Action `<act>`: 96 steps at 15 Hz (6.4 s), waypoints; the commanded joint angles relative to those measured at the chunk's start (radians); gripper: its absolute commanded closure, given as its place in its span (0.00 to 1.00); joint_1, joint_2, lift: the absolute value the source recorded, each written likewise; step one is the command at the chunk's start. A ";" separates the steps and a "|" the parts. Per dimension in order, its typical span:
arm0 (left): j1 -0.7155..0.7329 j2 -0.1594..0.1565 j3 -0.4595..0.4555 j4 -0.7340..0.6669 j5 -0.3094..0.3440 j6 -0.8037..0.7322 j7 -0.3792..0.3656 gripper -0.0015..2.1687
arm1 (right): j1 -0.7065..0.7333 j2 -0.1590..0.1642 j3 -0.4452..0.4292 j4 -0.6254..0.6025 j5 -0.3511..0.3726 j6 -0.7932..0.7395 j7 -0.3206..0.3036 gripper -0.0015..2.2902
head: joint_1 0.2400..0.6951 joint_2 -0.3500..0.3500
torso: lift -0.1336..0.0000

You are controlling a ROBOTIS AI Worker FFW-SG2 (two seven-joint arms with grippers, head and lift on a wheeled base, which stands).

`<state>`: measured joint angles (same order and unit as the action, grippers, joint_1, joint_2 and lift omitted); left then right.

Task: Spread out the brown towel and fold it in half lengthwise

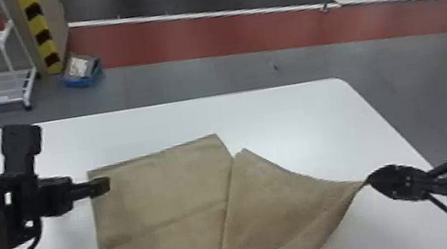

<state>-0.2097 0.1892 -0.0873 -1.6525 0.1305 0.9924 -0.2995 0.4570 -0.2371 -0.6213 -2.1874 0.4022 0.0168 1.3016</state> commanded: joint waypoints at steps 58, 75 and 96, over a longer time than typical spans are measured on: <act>0.447 -0.048 0.399 -0.395 0.057 -0.057 -0.032 0.91 | -0.363 -0.053 0.428 0.244 0.379 0.323 0.065 0.65 | 1.00 0.54 | 0.07; 0.487 -0.062 0.506 -0.501 0.107 -0.017 -0.041 0.91 | -0.307 -0.037 0.081 0.121 0.017 0.111 0.065 0.72 | 1.00 0.50 | 0.07; 0.089 -0.040 0.528 -0.504 0.092 0.345 -0.059 0.91 | -0.646 -0.051 0.126 0.245 -0.267 0.467 -0.193 0.72 | 0.50 0.47 | 0.07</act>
<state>-0.2507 0.1501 0.3587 -2.0741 0.1554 1.3354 -0.3607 -0.3151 -0.2868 -0.4236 -1.8707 0.1870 0.5214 1.0965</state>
